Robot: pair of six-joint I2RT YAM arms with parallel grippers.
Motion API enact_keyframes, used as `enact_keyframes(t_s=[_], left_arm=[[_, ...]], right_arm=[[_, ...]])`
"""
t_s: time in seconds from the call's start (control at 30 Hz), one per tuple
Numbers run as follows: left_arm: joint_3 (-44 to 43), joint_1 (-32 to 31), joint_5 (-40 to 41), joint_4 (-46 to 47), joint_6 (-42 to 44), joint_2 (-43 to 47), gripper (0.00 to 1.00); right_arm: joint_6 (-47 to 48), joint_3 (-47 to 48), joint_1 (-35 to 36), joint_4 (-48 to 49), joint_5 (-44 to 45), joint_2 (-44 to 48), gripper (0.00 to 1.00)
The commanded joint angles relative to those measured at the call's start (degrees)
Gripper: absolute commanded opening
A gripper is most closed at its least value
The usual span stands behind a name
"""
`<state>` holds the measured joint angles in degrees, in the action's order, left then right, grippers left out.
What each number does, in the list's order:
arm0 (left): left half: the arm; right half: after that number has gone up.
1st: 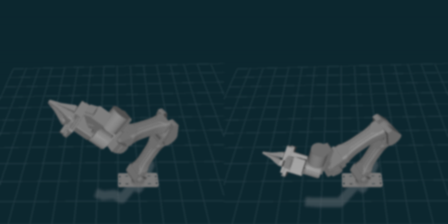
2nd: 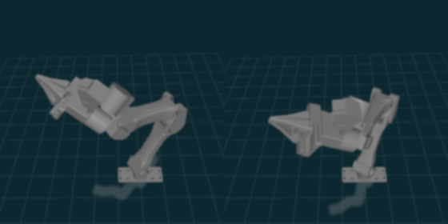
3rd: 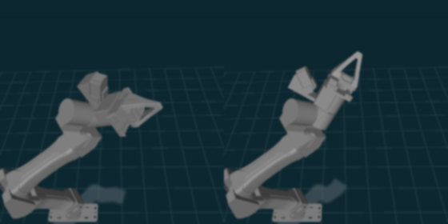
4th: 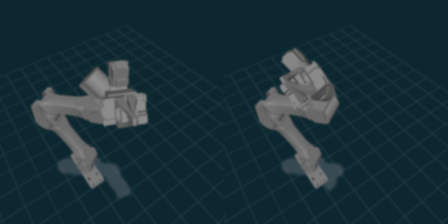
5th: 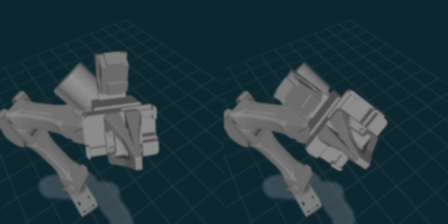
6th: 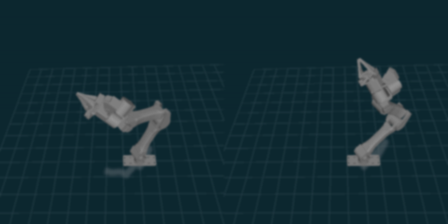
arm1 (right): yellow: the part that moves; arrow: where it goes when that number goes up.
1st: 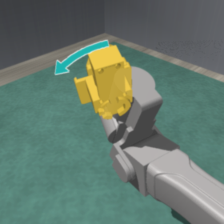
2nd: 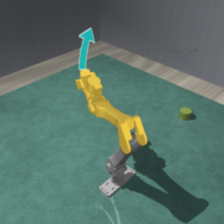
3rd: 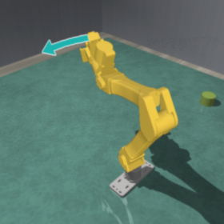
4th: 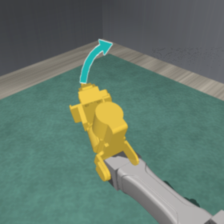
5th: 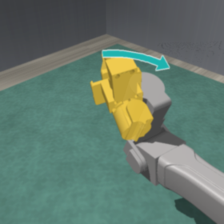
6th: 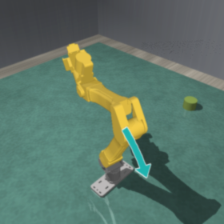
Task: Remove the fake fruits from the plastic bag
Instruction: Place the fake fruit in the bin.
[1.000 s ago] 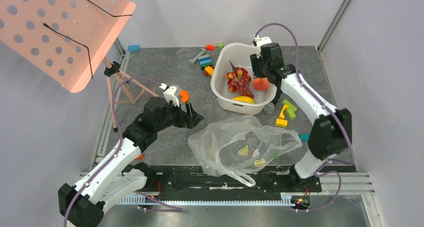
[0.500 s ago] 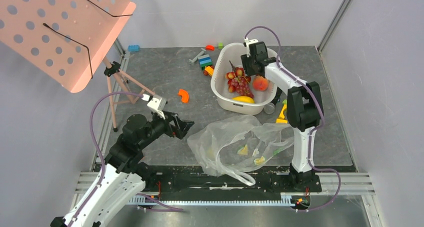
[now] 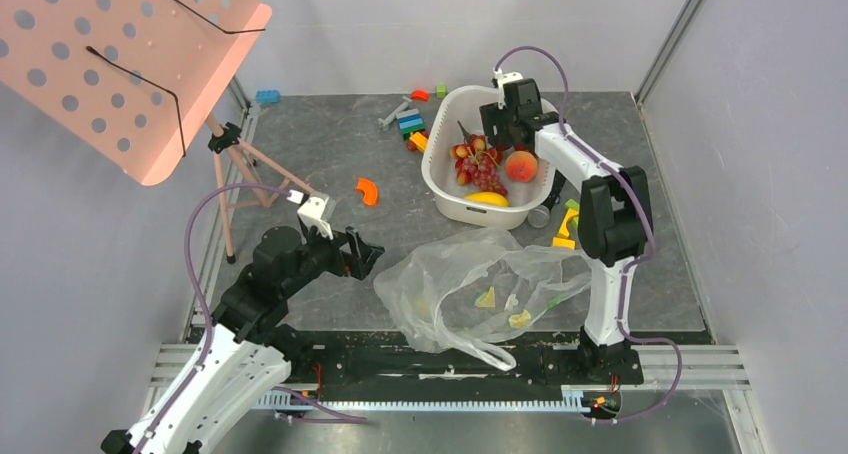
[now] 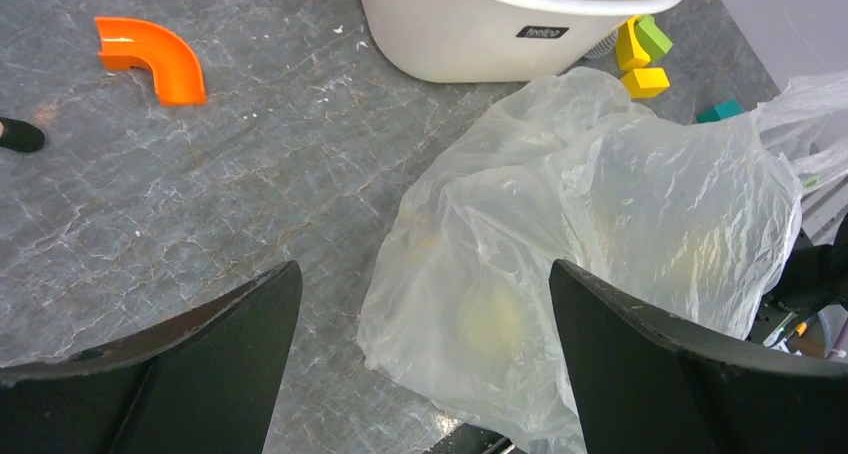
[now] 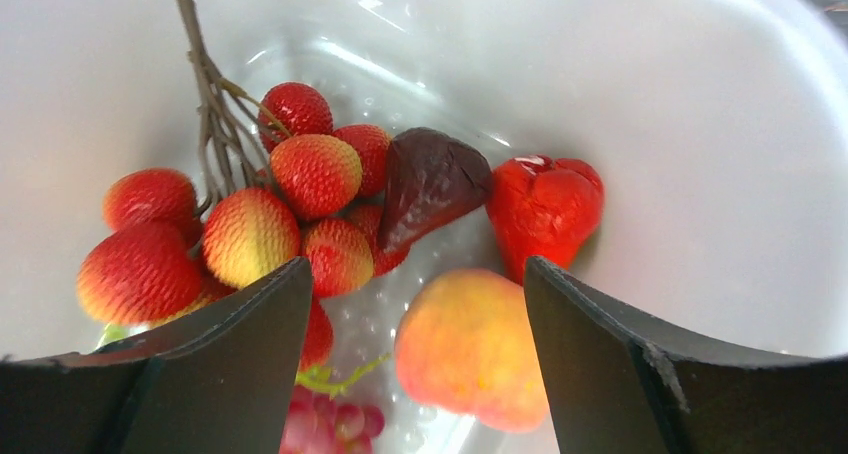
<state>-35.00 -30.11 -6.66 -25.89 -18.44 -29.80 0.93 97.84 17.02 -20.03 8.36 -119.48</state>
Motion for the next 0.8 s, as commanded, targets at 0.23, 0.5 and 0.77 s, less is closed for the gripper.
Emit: enact_keyframes(t_s=[0.23,0.5,0.77], left_arm=[[-1.9,-0.1,1.7,0.6,1.4,-0.1,1.00],[-0.8,-0.1,-13.8,6.1,1.7,-0.3,1.00],[-3.4,-4.3,-17.4,13.2,1.9,-1.4,1.00]], right_arm=[[1.4,-14.6,0.0,3.9,-6.9,29.7,0.85],[-0.5,-35.0,0.0,1.5,-14.9,52.2,0.87],[-0.1,-48.6,0.0,-1.2,-13.5,68.3,0.90]])
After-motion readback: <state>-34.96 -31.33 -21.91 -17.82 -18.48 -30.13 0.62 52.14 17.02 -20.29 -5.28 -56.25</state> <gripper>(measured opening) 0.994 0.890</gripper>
